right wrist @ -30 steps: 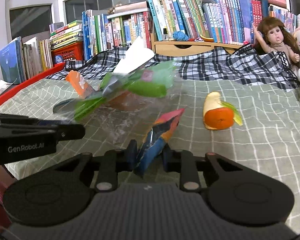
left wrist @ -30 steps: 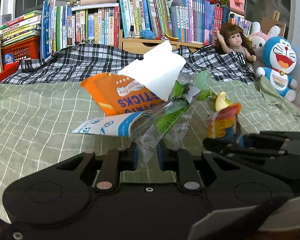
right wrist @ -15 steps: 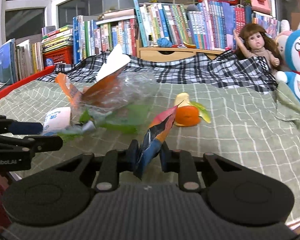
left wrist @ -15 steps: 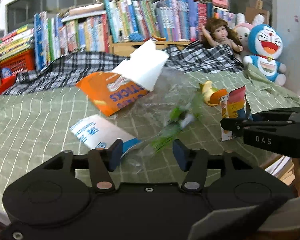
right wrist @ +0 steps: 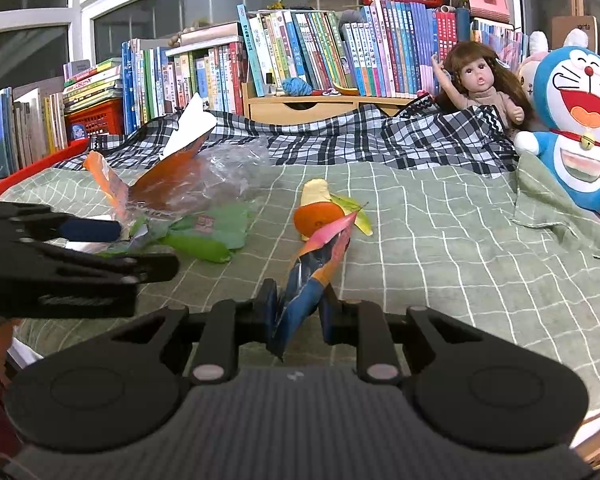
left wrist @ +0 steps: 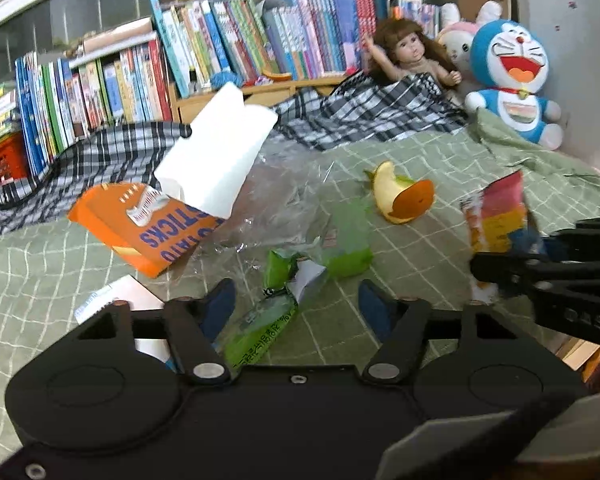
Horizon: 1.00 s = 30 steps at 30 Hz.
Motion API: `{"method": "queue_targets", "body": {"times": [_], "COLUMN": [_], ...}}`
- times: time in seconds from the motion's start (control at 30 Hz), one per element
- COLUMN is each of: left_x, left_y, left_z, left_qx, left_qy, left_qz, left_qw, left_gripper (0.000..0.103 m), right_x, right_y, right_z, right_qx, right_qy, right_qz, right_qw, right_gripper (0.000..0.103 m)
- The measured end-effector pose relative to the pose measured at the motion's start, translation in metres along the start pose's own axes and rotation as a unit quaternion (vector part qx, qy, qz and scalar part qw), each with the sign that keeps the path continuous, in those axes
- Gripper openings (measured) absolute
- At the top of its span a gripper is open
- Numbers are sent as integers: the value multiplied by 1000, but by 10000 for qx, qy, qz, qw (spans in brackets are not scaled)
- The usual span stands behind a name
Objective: Collect trash
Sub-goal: 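Grasp the green wrapper with the left tool while the right tool grasps the colourful snack wrapper, then carry both wrappers down into the black bin and open both tools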
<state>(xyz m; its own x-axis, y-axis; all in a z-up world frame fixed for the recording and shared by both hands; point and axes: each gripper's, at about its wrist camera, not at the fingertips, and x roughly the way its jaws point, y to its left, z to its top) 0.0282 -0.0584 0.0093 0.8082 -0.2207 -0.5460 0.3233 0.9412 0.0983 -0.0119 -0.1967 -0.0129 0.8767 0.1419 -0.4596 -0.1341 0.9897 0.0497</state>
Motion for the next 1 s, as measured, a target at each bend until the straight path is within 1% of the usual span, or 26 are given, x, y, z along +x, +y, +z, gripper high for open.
{"method": "queue_targets", "body": {"times": [0.07, 0.13, 0.2, 0.4, 0.6, 0.8, 1.0], "left_x": [5, 5, 2, -11, -27, -42, -62], "left_y": [3, 5, 5, 2, 1, 2, 4], "left_z": [0, 1, 1, 2, 4, 4, -4], "left_qx": [-131, -219, -193, -151, -200, -312, -469], "left_qy": [113, 155, 132, 60, -67, -136, -166], "left_qz": [9, -58, -46, -1, 1, -12, -47], "left_qw": [9998, 9996, 9997, 9999, 9998, 9994, 9987], "left_gripper": [35, 32, 26, 26, 26, 26, 26], "right_x": [-1, -2, -2, -5, -10, -17, -26], "right_y": [0, 1, 1, 5, 9, 11, 16], "right_z": [0, -1, 0, 2, 3, 3, -2], "right_qx": [-21, -32, -33, -42, -102, -40, -62], "right_qy": [-8, -8, -15, -65, -119, -160, -185], "right_qz": [10, 20, 33, 106, 168, 266, 383], "right_qw": [10000, 10000, 10000, 9999, 9997, 9995, 9991], "right_gripper": [26, 26, 26, 22, 21, 20, 20]}}
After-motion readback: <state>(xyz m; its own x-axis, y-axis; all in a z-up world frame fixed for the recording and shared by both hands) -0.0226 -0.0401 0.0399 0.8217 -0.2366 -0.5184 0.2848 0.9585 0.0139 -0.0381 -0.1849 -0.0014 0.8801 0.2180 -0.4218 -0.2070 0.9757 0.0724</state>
